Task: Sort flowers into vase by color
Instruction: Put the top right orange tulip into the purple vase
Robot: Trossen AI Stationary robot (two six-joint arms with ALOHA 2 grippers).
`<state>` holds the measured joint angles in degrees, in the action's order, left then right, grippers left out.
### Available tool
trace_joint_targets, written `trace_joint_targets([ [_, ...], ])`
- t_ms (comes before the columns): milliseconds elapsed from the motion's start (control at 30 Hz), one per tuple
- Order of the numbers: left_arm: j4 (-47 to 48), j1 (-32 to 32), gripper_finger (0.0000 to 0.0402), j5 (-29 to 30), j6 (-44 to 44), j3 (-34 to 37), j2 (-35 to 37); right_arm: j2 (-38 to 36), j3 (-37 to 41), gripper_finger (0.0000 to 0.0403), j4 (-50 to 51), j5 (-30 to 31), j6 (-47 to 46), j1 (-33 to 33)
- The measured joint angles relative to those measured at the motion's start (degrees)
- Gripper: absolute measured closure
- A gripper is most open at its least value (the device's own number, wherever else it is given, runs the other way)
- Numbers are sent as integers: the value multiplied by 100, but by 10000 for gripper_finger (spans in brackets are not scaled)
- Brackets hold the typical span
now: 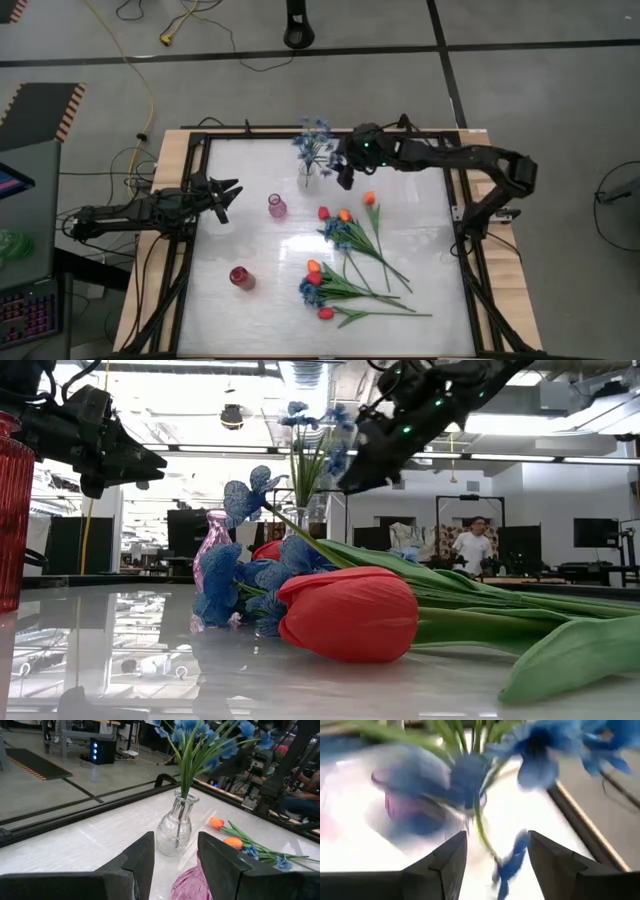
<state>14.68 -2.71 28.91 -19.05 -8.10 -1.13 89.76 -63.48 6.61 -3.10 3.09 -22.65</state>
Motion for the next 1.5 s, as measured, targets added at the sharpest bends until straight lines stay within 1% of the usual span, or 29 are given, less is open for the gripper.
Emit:
trace_joint_targets([
  [167,1,1,263,0,0,0,0,-462,0,170,1224,25,-13,-46],
  [233,0,0,263,0,0,0,0,-625,0,170,1752,36,-184,-42],
  [367,-2,1,263,-1,0,0,0,-860,0,170,2677,37,-866,13],
  [467,0,1,263,-1,0,0,0,-875,0,171,3316,40,-1454,137],
  [600,0,1,263,-2,0,0,0,-770,0,171,3977,64,-2379,394],
  [667,0,-1,263,0,0,0,0,-610,1,171,4216,280,-2818,577],
  [767,-2,1,263,0,0,0,2,-389,2,171,4448,587,-3435,821],
  [933,2,1,263,-11,-3,0,2,40,2,171,4586,621,-4146,1156],
  [1200,2,1,263,-13,-2,0,2,758,2,171,4531,619,-4229,1513],
  [1500,2,-1,263,-15,-2,0,2,1379,2,171,4533,582,-4227,1545],
])
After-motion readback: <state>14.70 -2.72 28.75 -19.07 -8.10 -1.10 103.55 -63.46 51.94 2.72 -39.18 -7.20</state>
